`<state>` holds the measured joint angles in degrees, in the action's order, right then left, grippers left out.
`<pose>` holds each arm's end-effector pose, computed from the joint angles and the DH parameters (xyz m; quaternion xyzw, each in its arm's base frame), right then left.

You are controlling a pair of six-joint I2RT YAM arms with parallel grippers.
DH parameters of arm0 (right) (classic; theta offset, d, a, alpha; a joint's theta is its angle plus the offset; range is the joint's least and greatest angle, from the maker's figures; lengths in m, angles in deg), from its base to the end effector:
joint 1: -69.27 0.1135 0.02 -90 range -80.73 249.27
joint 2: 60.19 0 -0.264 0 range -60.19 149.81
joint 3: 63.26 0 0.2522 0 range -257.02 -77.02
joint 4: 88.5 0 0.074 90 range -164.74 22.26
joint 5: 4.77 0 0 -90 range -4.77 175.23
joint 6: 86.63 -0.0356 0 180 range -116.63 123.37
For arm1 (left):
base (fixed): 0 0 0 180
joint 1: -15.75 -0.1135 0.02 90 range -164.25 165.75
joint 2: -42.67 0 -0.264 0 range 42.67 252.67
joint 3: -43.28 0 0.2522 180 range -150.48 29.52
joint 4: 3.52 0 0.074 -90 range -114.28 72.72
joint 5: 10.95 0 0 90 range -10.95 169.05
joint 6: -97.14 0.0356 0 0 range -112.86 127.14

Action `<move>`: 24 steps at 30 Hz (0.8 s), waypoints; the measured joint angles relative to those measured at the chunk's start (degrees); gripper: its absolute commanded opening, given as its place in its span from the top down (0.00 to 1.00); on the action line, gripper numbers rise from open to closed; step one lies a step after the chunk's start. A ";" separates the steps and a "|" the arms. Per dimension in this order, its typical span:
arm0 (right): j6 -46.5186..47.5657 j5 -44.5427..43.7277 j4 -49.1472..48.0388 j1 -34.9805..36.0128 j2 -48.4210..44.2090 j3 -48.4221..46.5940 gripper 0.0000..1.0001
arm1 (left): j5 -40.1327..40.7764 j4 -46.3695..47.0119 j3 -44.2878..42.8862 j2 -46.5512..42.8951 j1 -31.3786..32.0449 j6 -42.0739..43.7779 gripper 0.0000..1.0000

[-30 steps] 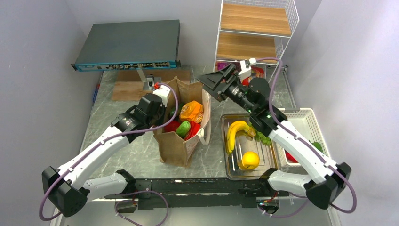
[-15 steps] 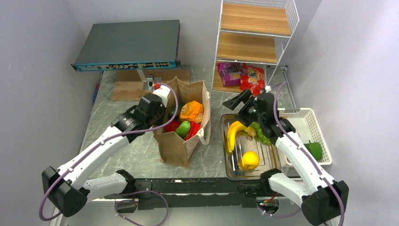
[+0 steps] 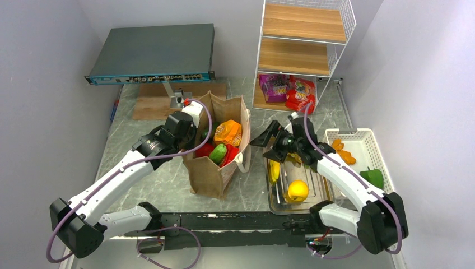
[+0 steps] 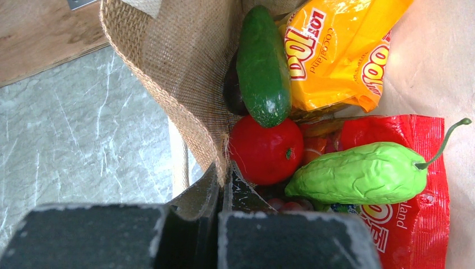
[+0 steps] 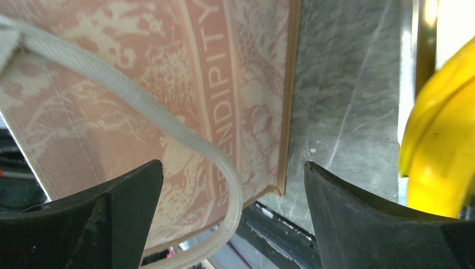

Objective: Place the food into the grocery bag and tie it
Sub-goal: Tie the grocery bag at the center of the board.

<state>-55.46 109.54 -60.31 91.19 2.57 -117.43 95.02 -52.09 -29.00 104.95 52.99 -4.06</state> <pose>0.2114 0.1009 0.2468 0.1872 0.8589 0.4271 0.2116 0.1892 -0.1315 0.3235 0.1423 0.8829 -0.0621 0.4432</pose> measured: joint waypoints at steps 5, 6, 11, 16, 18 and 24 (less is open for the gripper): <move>0.87 2.69 -3.41 5.01 3.78 0.33 0.10 | 0.00 0.00 0.00 0.00 0.00 0.00 1.00; 0.98 2.84 -3.82 6.23 4.70 0.33 0.12 | 0.00 0.00 0.00 0.00 0.00 0.00 1.00; 1.44 2.86 -4.81 9.09 7.50 0.63 0.35 | 0.02 -0.07 0.00 0.00 0.00 0.00 1.00; 1.81 2.80 -5.09 9.22 8.50 1.40 0.59 | 0.02 -0.07 0.00 -0.02 0.00 0.00 1.00; 2.03 2.80 -5.09 9.25 8.85 1.70 0.69 | 0.02 -0.07 0.00 -0.02 0.00 0.00 1.00; 3.13 2.58 -4.72 9.27 9.03 1.84 0.98 | 0.00 -0.07 0.00 -0.24 0.00 0.00 1.00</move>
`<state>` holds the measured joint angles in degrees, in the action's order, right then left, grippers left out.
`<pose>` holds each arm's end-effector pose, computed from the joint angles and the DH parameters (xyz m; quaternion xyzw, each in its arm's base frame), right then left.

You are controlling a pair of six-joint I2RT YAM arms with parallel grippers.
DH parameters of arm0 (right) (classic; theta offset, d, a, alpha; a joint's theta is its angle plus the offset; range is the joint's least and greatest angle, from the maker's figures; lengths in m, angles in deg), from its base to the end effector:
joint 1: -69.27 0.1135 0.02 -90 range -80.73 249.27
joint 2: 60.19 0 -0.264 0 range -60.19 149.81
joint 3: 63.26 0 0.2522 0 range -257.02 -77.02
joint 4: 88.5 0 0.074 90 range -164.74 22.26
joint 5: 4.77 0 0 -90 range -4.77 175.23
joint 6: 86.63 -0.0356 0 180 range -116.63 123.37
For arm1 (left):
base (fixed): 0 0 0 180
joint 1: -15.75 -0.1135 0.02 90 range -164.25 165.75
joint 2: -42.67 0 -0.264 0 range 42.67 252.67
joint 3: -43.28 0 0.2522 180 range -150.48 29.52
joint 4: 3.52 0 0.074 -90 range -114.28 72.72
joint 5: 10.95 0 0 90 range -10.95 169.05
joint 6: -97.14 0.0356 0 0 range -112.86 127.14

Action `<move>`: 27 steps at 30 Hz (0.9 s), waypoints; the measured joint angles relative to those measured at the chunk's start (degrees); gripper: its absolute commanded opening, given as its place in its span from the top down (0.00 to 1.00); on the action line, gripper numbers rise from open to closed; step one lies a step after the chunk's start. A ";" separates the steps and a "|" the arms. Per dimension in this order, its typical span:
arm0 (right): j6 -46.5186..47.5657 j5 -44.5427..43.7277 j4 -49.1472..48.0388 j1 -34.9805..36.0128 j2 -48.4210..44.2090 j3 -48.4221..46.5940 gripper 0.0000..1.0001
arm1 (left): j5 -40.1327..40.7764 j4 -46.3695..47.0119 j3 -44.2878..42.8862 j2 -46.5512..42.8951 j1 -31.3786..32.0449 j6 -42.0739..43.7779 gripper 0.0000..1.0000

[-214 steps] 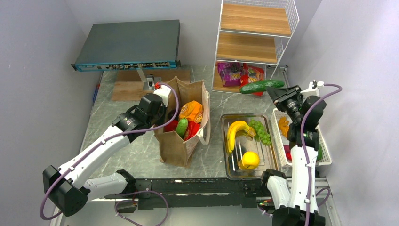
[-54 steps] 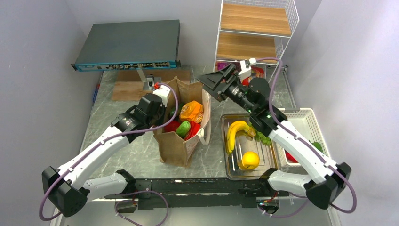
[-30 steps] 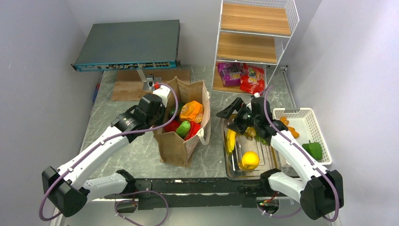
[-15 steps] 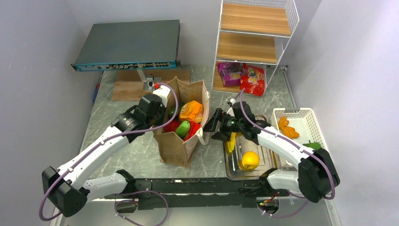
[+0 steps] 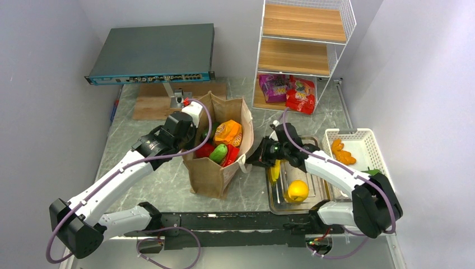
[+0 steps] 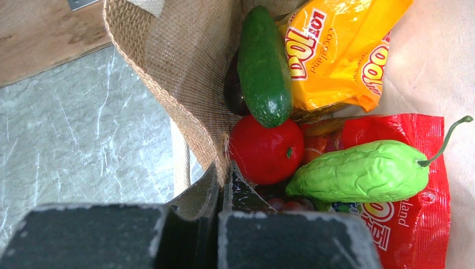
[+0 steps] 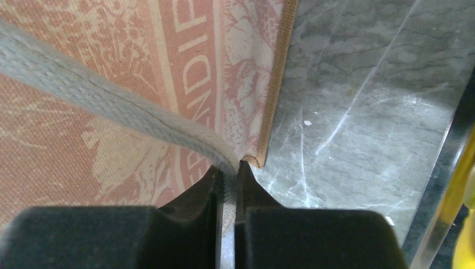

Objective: Place the food into the grocery bag and tie it
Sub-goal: Tie the grocery bag at the center of the board.

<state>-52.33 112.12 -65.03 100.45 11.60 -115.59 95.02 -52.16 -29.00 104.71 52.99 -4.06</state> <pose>0.2079 0.1446 0.2082 0.0986 0.8911 0.4218 0.1354 0.1884 -0.1309 0.3243 0.1420 0.8823 -0.0628 0.4444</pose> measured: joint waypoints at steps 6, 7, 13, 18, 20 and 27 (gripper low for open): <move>3.23 -3.98 8.09 0.00 -1.16 -3.85 1.00 | 0.00 -0.02 0.00 -0.07 0.00 0.00 1.00; 4.15 -5.51 10.64 0.07 -1.66 -5.55 1.00 | 0.00 -0.04 0.00 -0.09 0.00 0.00 1.00; 9.20 -15.85 23.80 0.09 -7.08 -17.44 1.00 | 0.26 -0.15 0.00 -0.35 0.00 0.00 1.00; 12.61 -23.15 31.19 -0.09 -9.49 -28.11 1.00 | 0.59 -0.39 0.00 -0.96 0.02 -0.04 0.96; 13.57 -25.27 32.85 -0.15 -9.53 -31.10 1.00 | 1.03 -0.52 0.00 -1.22 0.04 -0.07 0.86; 16.22 -30.14 38.56 -0.33 -7.87 -38.93 1.00 | 4.90 -0.57 0.00 -2.91 0.11 -0.35 0.30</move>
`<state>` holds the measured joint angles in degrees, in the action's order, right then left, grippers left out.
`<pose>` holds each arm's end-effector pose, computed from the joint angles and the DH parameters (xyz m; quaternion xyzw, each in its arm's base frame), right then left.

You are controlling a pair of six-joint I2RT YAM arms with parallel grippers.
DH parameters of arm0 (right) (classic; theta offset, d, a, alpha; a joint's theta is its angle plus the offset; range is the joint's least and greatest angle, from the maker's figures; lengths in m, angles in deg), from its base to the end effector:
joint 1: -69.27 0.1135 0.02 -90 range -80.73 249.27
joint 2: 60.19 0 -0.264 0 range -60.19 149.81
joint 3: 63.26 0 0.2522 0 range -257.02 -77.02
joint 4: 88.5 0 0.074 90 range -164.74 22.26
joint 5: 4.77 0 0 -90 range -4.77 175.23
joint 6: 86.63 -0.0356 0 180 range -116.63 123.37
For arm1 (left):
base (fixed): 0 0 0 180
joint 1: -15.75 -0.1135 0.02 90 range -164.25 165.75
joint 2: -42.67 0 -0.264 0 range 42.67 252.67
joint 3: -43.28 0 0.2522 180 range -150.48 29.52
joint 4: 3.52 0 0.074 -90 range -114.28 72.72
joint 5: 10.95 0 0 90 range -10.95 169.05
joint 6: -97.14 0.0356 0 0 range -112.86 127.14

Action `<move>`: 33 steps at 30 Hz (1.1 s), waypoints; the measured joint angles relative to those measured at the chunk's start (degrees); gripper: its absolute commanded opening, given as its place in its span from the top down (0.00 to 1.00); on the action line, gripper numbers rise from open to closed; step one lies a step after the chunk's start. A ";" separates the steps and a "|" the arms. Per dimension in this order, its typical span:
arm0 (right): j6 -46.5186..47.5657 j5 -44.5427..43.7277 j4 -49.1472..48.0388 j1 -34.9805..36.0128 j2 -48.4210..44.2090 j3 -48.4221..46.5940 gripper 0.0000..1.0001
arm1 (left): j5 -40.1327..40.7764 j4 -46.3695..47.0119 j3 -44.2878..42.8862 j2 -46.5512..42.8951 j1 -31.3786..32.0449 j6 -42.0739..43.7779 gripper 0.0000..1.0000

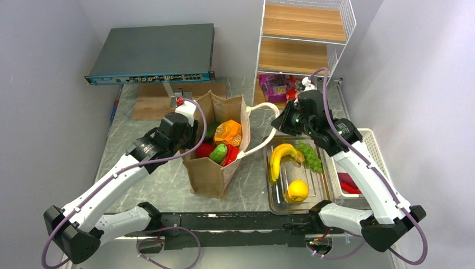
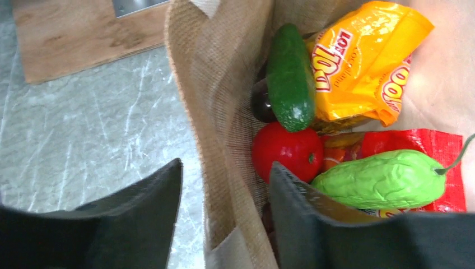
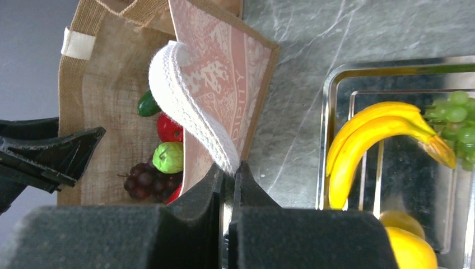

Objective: Place the food into the grocery bag and tie it
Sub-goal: Tie the grocery bag at the center of the board.

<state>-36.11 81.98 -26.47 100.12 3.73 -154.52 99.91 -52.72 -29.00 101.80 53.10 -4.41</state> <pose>0.1882 0.1101 0.4041 0.0797 0.8819 0.2467 0.3938 0.1801 -0.1215 0.3344 0.1156 0.8727 -0.0378 0.4729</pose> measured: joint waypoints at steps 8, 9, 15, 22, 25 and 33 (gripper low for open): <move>2.69 -2.78 4.33 -1.09 2.67 -6.95 1.00 | 6.10 -1.60 -0.63 -3.69 -0.59 -2.54 0.28; 3.10 -2.82 4.70 -1.62 2.86 -7.54 1.00 | 6.54 -2.60 -1.25 -4.26 -0.83 -3.74 0.29; 4.63 1.03 5.35 -10.01 3.58 -7.89 1.00 | 6.73 -5.86 -2.64 -8.55 -1.75 -10.86 0.32; 6.36 3.80 5.31 -14.56 3.89 -7.87 1.00 | 4.87 -7.91 -0.74 -13.40 -4.59 -17.46 0.33; 6.86 4.00 5.35 -15.32 3.89 -7.82 1.00 | 3.87 -8.94 0.94 -14.38 -5.77 -19.69 0.31; 8.44 5.57 5.81 -16.83 3.89 -8.09 1.00 | -2.36 -8.04 5.64 -13.14 -11.30 -23.47 0.26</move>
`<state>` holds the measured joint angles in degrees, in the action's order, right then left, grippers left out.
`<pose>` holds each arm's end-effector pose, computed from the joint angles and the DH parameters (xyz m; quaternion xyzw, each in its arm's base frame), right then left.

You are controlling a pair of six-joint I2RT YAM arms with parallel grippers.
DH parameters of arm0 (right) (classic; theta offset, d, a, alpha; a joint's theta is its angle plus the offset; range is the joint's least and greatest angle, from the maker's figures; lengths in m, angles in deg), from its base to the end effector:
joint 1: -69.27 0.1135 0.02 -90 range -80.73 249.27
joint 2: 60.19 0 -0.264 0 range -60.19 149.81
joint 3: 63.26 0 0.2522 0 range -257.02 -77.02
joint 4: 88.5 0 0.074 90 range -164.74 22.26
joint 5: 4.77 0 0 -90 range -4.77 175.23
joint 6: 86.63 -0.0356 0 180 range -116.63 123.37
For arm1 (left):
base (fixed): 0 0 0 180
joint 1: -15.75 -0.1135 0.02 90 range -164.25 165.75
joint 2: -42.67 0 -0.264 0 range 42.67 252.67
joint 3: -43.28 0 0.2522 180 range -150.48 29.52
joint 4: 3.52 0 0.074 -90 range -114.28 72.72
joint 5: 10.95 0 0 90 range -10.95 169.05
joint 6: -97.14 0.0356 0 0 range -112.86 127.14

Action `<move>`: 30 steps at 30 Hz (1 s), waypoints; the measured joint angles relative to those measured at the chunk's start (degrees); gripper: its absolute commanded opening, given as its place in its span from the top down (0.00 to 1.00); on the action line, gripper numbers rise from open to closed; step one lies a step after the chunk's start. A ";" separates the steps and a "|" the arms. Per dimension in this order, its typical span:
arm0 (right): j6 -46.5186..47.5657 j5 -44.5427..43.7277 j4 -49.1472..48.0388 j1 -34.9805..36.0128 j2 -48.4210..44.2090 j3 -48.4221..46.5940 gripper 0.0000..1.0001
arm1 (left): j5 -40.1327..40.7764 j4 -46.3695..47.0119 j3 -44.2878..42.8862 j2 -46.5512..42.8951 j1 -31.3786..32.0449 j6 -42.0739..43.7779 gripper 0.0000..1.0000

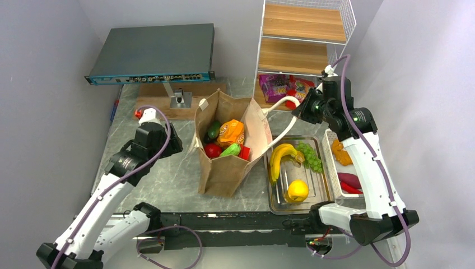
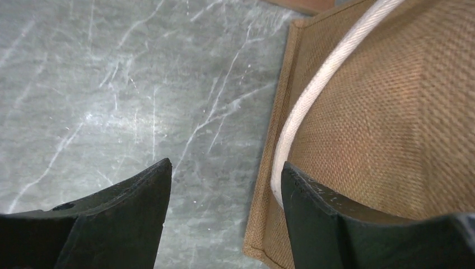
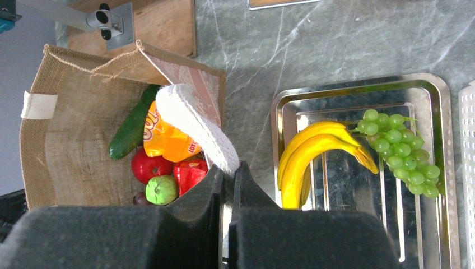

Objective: Place the food into the grocery bag and tie it
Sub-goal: Tie the grocery bag at the center of the board.

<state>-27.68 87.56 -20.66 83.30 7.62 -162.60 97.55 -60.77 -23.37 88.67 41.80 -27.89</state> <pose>0.2165 0.0556 0.4250 0.1229 0.8836 0.1898 0.4100 0.1479 -0.0597 0.3281 -0.1410 0.8734 -0.1017 0.4549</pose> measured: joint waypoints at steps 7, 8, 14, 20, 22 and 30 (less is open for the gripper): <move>0.22 2.54 -0.20 -0.24 -0.13 0.17 1.00 | -9.03 5.20 4.39 3.19 -4.81 -1.09 0.26; 0.22 2.78 -0.24 -0.24 -0.24 0.35 1.00 | -10.29 6.01 5.01 3.52 -5.07 -1.27 0.27; 0.15 4.83 -1.16 -0.50 -0.92 2.58 1.00 | -16.28 9.94 7.67 5.64 -5.64 -2.45 0.33; 0.07 6.10 -2.25 -0.55 -1.07 3.39 1.00 | -21.18 14.29 11.41 6.69 -7.21 -3.17 0.42; 0.04 6.67 -2.60 -0.57 -1.14 3.43 1.00 | -23.08 15.78 12.72 7.52 -8.04 -3.21 0.42; 0.04 7.45 -3.13 -0.55 -1.29 3.80 1.00 | -30.82 23.56 16.98 10.80 -10.54 -3.19 0.41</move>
<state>-27.63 95.01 -23.78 82.75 6.33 -158.80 66.73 -37.21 -6.38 99.46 31.26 -31.08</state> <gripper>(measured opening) 0.045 0.598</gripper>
